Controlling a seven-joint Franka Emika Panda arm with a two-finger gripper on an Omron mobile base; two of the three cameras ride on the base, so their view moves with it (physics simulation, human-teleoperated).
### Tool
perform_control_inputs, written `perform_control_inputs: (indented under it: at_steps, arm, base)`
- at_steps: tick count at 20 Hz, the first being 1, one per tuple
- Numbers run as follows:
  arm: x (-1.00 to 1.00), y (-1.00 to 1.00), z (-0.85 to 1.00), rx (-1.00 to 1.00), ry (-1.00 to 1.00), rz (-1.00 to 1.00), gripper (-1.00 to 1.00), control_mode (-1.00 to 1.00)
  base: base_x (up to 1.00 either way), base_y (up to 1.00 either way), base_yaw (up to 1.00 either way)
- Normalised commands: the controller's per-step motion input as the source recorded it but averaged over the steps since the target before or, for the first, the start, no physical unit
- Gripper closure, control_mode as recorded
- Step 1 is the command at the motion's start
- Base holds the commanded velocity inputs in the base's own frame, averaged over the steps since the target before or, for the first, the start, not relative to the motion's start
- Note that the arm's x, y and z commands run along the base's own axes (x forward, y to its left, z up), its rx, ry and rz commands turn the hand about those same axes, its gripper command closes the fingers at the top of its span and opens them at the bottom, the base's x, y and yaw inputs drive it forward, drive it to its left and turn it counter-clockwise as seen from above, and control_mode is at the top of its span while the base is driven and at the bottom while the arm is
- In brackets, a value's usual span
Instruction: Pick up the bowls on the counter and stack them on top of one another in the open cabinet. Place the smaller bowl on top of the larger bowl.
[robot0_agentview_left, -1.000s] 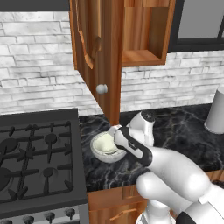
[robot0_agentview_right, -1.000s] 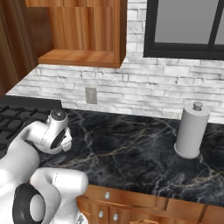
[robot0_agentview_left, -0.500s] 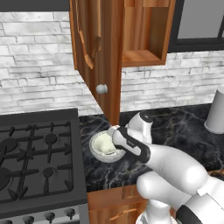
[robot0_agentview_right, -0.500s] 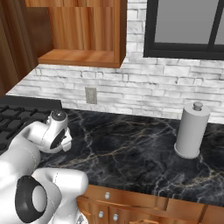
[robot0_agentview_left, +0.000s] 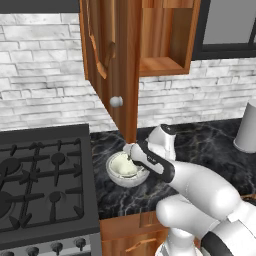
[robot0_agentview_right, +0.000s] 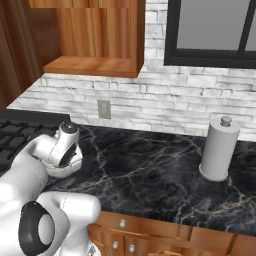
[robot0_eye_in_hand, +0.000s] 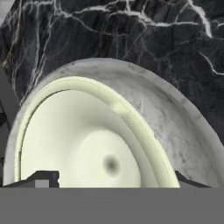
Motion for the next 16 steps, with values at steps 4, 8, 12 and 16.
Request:
perform_control_inputs:
  at_steps: [4, 8, 12, 16]
  arm:
    - [0.0, -0.05, 0.24, 0.0, 0.12, 0.0, -1.0, -1.0]
    - [0.0, -0.07, 0.24, 0.01, 0.12, 0.0, -1.0, -1.0]
    - [0.0, -0.07, 0.19, 0.02, 0.11, 0.0, -1.0, -1.0]
    - [0.0, -0.07, 0.11, 0.02, 0.09, 0.0, -1.0, -1.0]
  base:
    - [0.0, 0.0, 0.0]
    - [0.0, 0.0, 0.0]
    - [0.0, 0.0, 0.0]
    - [0.0, 0.0, 0.0]
